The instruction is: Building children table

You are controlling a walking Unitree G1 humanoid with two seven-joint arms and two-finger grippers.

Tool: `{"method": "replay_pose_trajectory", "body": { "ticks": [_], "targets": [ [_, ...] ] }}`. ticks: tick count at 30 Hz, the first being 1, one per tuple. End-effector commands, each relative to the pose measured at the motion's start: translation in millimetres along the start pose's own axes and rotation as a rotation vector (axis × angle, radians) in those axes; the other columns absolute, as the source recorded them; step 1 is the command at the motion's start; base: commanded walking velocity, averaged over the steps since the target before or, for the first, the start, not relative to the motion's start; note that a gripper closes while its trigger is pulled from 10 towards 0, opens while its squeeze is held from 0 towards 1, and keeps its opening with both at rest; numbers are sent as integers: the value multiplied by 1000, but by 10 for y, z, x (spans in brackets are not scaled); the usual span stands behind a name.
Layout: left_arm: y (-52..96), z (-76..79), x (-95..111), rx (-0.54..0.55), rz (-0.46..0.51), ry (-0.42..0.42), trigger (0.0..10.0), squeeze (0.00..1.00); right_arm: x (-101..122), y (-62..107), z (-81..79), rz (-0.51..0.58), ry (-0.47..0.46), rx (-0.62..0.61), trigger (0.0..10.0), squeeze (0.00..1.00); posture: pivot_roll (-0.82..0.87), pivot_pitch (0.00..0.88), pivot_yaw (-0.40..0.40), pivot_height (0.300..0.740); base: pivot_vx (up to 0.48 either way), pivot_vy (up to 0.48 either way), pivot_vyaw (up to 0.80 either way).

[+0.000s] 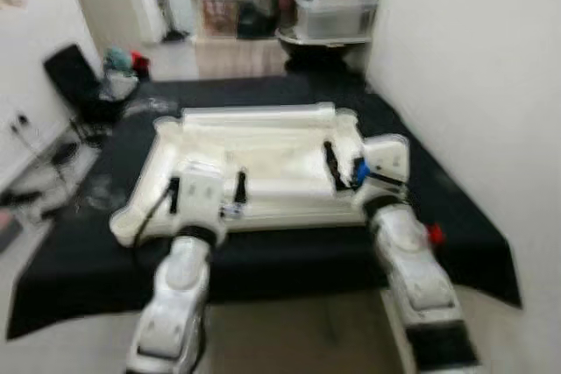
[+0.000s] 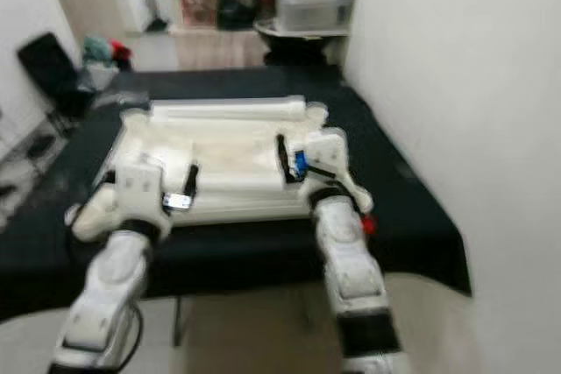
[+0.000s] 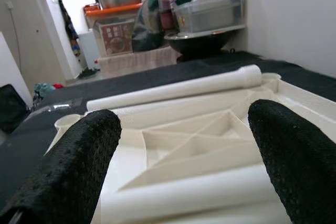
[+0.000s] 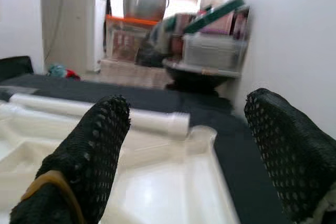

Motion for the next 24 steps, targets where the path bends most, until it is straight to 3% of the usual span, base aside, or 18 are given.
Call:
{"method": "replay_pose_trajectory", "body": {
  "ticks": [1, 8, 10, 11, 12, 17, 21, 24],
  "targets": [
    [15, -73, -63, 22, -25, -1, 10000, 0, -8, -92, -83, -42, -12, 78, 10000, 0, 17, 0, -38, 740, 0, 0, 0],
    [34, -1, -97, -12, -41, 24, 10000, 0, -141, -280, -108, -202, 35, 215, 10000, 0, 14, 0, -37, 740, 0, 0, 0],
    [73, 109, -148, -70, -63, 43, 10000, 0, -214, -383, -223, -291, 107, 342, 10000, 0, 19, 0, -50, 740, 0, 0, 0],
    [73, 109, -148, -70, -63, 43, 10000, 0, -214, -383, -223, -291, 107, 342, 10000, 0, 19, 0, -50, 740, 0, 0, 0],
    [128, 205, -186, -123, -80, 76, 10000, 0, -275, -443, -356, -377, 132, 457, 10000, 0, 20, 0, -58, 740, 0, 0, 0],
    [179, 264, -200, -155, -85, 100, 10000, 0, -313, -476, -441, -440, 140, 520, 10000, 0, 23, 0, -65, 740, 0, 0, 0],
    [376, 519, -314, -294, -148, 163, 10000, 0, -377, -456, -672, -571, 276, 752, 10000, 0, 22, 0, -86, 740, 0, 0, 0],
    [423, 584, -317, -317, -157, 180, 10000, 0, -388, -433, -689, -602, 339, 814, 10000, 0, 19, 0, -99, 740, 0, 0, 0]
  ]
}}
Point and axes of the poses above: a point about 5 cm out from each wrist's last joint towards the gripper, its own y axis pointing back from the gripper into the wrist, its own x axis along the axis of the wrist's last joint, z = x × y, the point moved 5 cm from there along -y, pointing out of the wrist towards the gripper, and after that the axes turned 3 degrees about -y, right-handed, at the moved point
